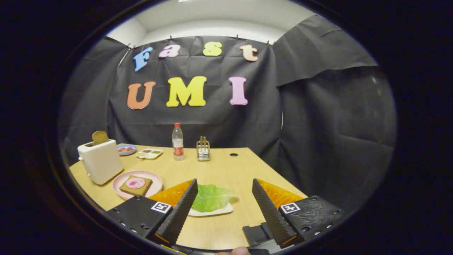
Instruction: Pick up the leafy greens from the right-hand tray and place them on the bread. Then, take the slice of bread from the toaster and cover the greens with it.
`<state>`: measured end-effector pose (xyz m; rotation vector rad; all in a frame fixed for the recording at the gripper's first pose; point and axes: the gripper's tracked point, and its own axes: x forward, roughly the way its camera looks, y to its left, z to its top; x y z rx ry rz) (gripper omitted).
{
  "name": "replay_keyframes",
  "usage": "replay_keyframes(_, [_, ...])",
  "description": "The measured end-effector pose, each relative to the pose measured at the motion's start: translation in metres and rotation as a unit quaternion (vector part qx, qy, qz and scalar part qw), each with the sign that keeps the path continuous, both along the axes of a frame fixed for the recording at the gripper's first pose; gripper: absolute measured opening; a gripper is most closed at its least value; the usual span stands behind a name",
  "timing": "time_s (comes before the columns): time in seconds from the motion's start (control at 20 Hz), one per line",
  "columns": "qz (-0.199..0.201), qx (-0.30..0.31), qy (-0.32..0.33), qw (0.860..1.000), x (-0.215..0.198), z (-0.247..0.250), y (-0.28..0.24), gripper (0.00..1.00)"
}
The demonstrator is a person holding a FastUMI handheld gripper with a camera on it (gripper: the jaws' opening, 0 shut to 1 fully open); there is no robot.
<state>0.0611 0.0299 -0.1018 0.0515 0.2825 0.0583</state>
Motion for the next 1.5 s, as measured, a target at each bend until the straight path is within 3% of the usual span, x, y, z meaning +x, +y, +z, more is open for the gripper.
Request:
replay_keyframes(0.45, [-0.002,0.052,0.124,0.991,0.055,-0.081,0.01,0.95])
replay_keyframes(0.65, [-0.031,0.076,0.146,0.986,0.072,-0.095,0.006,0.96])
replay_keyframes(1.05, [-0.049,0.154,0.178,0.971,0.093,-0.108,0.013,0.96])
replay_keyframes(1.2, [-0.065,0.185,0.186,0.963,0.098,-0.113,0.011,0.81])
replay_keyframes(1.5, [-0.082,0.241,0.203,0.946,0.101,-0.12,0.01,0.81])
